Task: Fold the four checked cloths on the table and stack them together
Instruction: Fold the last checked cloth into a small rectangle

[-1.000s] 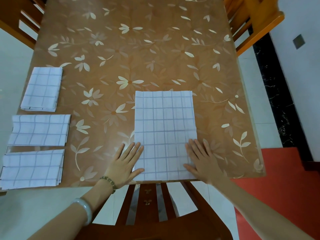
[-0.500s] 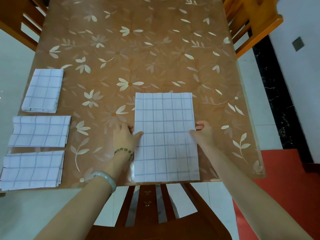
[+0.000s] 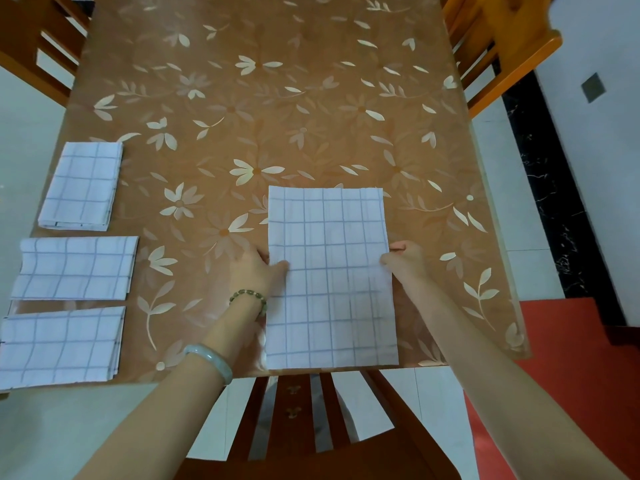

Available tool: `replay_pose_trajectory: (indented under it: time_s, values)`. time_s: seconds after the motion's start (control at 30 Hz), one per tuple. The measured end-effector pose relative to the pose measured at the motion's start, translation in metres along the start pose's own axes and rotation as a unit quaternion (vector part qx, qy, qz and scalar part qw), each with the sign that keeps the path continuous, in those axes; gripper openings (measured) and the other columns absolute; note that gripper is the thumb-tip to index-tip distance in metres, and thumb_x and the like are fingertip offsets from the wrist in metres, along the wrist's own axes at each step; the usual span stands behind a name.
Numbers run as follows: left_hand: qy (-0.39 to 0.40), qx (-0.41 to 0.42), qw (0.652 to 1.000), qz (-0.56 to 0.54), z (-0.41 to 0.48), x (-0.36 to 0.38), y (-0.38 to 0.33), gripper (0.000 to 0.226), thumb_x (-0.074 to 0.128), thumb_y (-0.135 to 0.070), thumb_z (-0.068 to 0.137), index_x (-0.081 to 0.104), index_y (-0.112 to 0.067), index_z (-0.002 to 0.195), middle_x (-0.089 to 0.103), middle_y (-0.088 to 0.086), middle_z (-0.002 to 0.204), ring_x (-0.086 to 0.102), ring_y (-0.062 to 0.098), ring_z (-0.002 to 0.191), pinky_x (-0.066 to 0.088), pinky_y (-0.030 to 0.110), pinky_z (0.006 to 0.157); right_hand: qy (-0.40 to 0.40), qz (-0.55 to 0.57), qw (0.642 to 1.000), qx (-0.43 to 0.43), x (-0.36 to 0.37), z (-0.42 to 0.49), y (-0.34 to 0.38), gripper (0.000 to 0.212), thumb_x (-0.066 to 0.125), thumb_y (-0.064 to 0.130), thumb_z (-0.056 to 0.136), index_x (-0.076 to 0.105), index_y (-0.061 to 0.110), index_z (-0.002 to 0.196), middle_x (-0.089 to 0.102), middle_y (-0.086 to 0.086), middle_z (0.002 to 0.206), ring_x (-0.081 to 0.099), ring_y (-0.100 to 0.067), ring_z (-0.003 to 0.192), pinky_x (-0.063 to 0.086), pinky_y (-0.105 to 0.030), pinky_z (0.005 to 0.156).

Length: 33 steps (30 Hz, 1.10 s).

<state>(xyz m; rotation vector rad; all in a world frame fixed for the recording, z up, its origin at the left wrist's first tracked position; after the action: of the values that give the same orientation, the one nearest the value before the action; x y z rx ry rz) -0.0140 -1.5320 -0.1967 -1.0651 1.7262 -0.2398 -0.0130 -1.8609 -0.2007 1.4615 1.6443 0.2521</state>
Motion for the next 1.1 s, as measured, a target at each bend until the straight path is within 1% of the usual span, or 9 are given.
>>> replay_pose_trajectory:
  time_s: [0.07,0.17,0.27,0.43,0.67,0.73,0.83,0.97,1.1]
  values:
    - [-0.019,0.022,1.0,-0.008,0.011,-0.007,-0.008,0.042,0.075,-0.036,0.068,0.052,-0.008,0.088,0.058,0.005,0.081,0.055,0.028,0.086,0.041,0.033,0.067,-0.026,0.014,0.999,-0.029,-0.01,0.005,0.011,0.032,0.059,-0.004,0.082,0.056,0.009,0.112,0.051,0.005,0.079,0.052,-0.01,0.071,0.04,-0.019,0.06]
    - [-0.023,0.042,0.999,0.001,0.035,-0.014,-0.028,0.034,0.072,-0.038,0.074,0.055,-0.012,0.088,0.061,0.004,0.091,0.055,0.03,0.097,0.045,0.044,0.088,-0.068,-0.024,0.991,-0.109,-0.022,0.019,0.039,0.031,0.063,0.003,0.082,0.063,0.008,0.112,0.058,0.0,0.099,0.057,-0.016,0.096,0.041,-0.021,0.078]
    - [-0.041,0.04,0.998,0.01,0.058,-0.017,-0.049,0.035,0.07,-0.036,0.078,0.057,-0.011,0.1,0.058,0.008,0.106,0.051,0.028,0.108,0.042,0.04,0.095,-0.071,-0.069,0.979,-0.178,-0.019,0.038,0.069,0.026,0.064,0.001,0.082,0.068,0.004,0.108,0.061,0.001,0.093,0.055,-0.017,0.095,0.043,-0.029,0.095]
    - [-0.046,0.012,0.999,-0.006,0.08,-0.01,-0.061,0.037,0.066,-0.033,0.078,0.053,-0.007,0.1,0.052,0.013,0.113,0.051,0.032,0.105,0.045,0.046,0.092,-0.061,-0.1,0.974,-0.192,-0.007,0.077,0.082,0.032,0.071,0.011,0.079,0.069,0.009,0.111,0.065,-0.011,0.106,0.06,-0.02,0.099,0.047,-0.031,0.09]
    - [-0.054,0.006,0.999,0.002,0.094,-0.006,-0.061,0.023,0.063,-0.025,0.078,0.055,-0.004,0.086,0.062,0.012,0.087,0.055,0.031,0.087,0.05,0.04,0.078,-0.061,-0.158,0.962,-0.216,0.008,0.088,0.095,0.023,0.073,0.017,0.078,0.071,0.017,0.101,0.061,-0.008,0.102,0.058,-0.019,0.087,0.05,-0.033,0.076]
    - [-0.035,-0.018,0.999,-0.017,0.094,-0.003,-0.061,0.015,0.061,-0.018,0.079,0.051,-0.01,0.07,0.057,0.007,0.072,0.052,0.027,0.073,0.045,0.032,0.065,-0.045,-0.175,0.959,-0.22,0.013,0.09,0.1,0.017,0.071,0.012,0.079,0.071,0.014,0.096,0.062,-0.007,0.095,0.055,-0.017,0.083,0.045,-0.025,0.068]
    - [-0.021,-0.056,0.997,-0.045,0.098,-0.001,-0.057,0.021,0.059,-0.012,0.077,0.047,-0.016,0.06,0.048,0.0,0.06,0.047,0.024,0.069,0.036,0.024,0.055,0.001,-0.202,0.958,-0.202,0.017,0.094,0.106,0.011,0.066,0.003,0.081,0.071,0.003,0.09,0.062,0.0,0.075,0.054,-0.016,0.075,0.035,-0.006,0.051]
    - [-0.006,-0.044,0.995,-0.094,0.098,-0.005,-0.058,0.026,0.064,-0.012,0.078,0.046,-0.018,0.061,0.046,-0.001,0.06,0.043,0.02,0.064,0.033,0.023,0.053,0.035,-0.176,0.966,-0.188,0.014,0.086,0.111,0.012,0.058,0.001,0.078,0.068,0.0,0.085,0.061,-0.003,0.072,0.055,-0.02,0.071,0.038,-0.022,0.057]
    - [0.035,0.009,0.987,-0.154,0.094,-0.019,-0.073,0.018,0.07,-0.011,0.081,0.054,-0.013,0.072,0.05,0.003,0.06,0.044,0.015,0.052,0.039,0.022,0.054,0.062,-0.042,0.985,-0.157,0.005,0.079,0.11,0.005,0.059,0.01,0.083,0.056,0.014,0.084,0.053,0.004,0.078,0.053,-0.014,0.074,0.043,-0.023,0.065]
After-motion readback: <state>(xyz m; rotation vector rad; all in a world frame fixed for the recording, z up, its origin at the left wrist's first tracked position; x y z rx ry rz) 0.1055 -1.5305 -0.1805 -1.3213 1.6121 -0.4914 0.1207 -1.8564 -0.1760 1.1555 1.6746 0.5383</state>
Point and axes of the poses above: each hand's wrist, its own z-axis towards the middle knuckle, its own x-axis out of the palm, y = z × x, the point moved 9 cm from there along z, towards the middle knuckle
